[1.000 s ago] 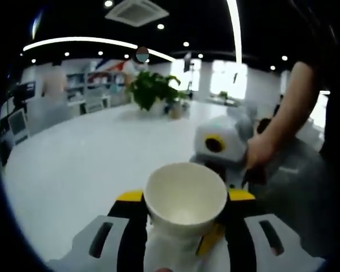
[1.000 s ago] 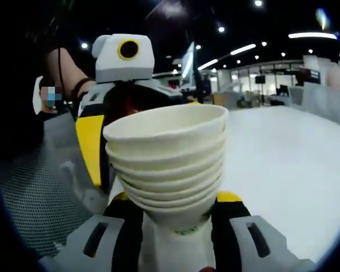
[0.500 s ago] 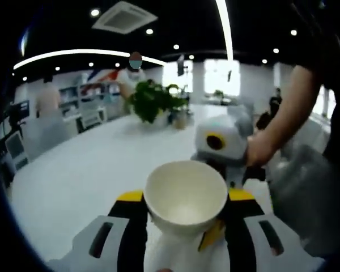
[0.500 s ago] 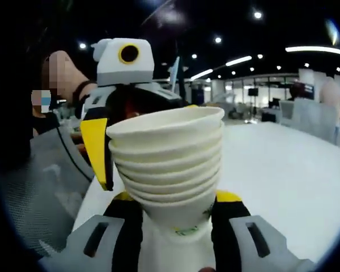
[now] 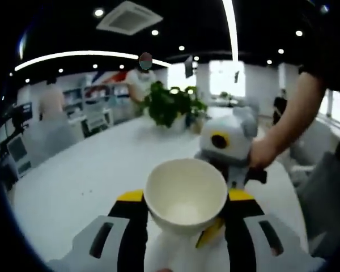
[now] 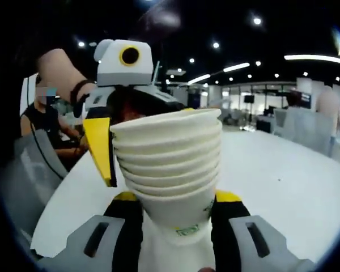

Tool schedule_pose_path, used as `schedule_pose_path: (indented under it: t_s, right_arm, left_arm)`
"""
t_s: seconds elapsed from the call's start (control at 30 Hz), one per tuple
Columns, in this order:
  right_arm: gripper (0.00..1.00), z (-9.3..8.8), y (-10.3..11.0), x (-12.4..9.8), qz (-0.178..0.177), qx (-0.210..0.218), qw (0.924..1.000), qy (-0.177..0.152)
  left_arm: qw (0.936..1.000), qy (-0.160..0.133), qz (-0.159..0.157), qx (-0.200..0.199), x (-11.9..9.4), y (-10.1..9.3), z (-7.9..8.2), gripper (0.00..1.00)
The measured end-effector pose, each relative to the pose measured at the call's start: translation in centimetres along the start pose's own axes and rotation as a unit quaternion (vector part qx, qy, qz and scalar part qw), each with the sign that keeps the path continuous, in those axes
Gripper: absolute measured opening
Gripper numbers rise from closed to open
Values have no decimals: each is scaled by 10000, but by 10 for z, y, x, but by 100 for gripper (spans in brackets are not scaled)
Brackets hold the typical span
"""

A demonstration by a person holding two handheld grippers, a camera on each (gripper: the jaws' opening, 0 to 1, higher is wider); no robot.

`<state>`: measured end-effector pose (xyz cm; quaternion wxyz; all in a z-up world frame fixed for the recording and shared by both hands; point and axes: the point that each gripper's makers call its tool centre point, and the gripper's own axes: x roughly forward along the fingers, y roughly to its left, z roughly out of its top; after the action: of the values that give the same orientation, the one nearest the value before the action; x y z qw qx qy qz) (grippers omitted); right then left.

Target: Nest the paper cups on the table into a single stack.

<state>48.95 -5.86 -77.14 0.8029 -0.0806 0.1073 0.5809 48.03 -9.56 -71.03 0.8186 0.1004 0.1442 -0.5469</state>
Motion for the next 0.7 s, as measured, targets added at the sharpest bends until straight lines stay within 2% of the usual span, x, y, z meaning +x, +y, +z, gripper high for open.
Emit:
schedule_pose_path:
  t_s: [0.23, 0.4, 0.6, 0.7]
  right_arm:
    - [44, -22, -27, 3, -107, 169, 9998, 55]
    - [44, -35, -39, 4, -221, 320, 9992, 56]
    - [44, -49, -46, 6, -250, 508, 9983, 164]
    - [44, -49, -46, 5, -238, 618, 9977, 118]
  left_arm:
    - [9998, 144, 29, -122, 28, 22, -15, 52]
    - [9996, 247, 50, -161, 41, 29, -22, 52]
    - [9990, 385, 69, -208, 54, 35, -35, 52]
    - [9989, 342, 98, -309, 56, 36, -34, 52]
